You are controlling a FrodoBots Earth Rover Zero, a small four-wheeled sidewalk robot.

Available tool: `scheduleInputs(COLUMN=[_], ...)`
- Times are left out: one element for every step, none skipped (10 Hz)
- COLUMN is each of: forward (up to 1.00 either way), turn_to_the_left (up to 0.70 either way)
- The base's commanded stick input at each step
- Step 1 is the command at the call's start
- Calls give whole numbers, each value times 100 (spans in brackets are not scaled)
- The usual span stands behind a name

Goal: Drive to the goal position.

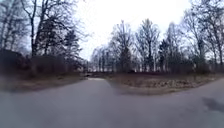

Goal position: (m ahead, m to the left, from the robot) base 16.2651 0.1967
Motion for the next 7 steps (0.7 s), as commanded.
scheduleInputs(forward=[100, 100, 100, 100, 100, 100, 100], turn_to_the_left=[38, 21, 0, 0, 0, 0, 0])
